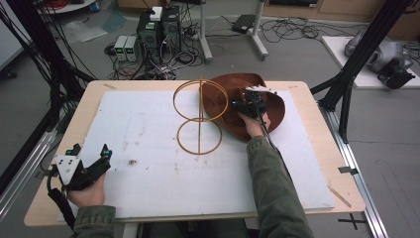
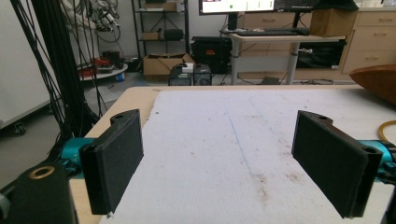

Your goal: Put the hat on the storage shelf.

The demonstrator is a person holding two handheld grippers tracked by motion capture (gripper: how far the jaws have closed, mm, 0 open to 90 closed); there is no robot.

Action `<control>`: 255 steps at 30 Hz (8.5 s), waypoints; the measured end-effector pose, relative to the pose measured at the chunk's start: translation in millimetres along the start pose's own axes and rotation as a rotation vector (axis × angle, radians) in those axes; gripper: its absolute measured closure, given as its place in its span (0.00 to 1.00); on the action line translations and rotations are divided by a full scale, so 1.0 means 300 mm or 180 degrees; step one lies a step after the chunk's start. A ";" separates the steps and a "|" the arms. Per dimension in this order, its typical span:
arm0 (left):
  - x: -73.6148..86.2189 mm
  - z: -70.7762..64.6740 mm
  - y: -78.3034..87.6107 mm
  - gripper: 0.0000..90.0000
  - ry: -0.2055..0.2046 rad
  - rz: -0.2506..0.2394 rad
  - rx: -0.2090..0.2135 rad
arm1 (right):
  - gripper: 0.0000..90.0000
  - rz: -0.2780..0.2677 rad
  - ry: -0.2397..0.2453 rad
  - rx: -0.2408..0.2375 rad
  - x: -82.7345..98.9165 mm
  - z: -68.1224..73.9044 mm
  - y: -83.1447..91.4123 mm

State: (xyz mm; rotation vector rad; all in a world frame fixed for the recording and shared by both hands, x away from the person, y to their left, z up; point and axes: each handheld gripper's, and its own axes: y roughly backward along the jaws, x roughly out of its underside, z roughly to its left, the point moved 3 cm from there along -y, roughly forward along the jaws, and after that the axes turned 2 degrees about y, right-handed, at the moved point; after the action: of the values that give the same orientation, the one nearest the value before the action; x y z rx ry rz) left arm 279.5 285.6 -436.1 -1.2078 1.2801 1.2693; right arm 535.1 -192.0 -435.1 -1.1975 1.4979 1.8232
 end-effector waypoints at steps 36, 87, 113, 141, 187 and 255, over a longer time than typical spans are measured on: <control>0.004 0.010 -0.001 0.19 0.0030 0.0012 -0.0010 | 0.98 -0.0429 0.0088 0.0261 -0.003 -0.003 0.082; 0.008 0.000 -0.004 0.19 0.0042 0.0019 0.0049 | 0.98 -0.1584 -0.0086 0.0300 -0.122 -0.095 0.356; 0.009 -0.007 -0.006 0.19 0.0055 0.0004 0.0062 | 0.98 -0.2293 -0.0101 0.0093 -0.217 -0.048 0.512; 0.007 -0.005 -0.005 0.20 0.0068 -0.0006 0.0076 | 0.97 -0.2480 0.0084 -0.0423 -0.282 0.123 0.613; 0.011 -0.001 -0.007 0.20 0.0098 0.0009 0.0093 | 0.97 -0.2282 0.0309 -0.1224 -0.190 0.349 0.606; 0.009 -0.002 -0.005 0.20 0.0146 -0.0007 0.0086 | 0.13 -0.1977 0.0288 -0.0922 -0.134 0.238 0.674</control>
State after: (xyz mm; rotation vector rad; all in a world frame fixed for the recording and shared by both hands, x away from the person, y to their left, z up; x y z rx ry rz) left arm 280.8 285.1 -438.9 -1.2250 1.3247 1.2253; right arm 368.7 -174.2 -295.0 -1.6709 0.7749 1.5878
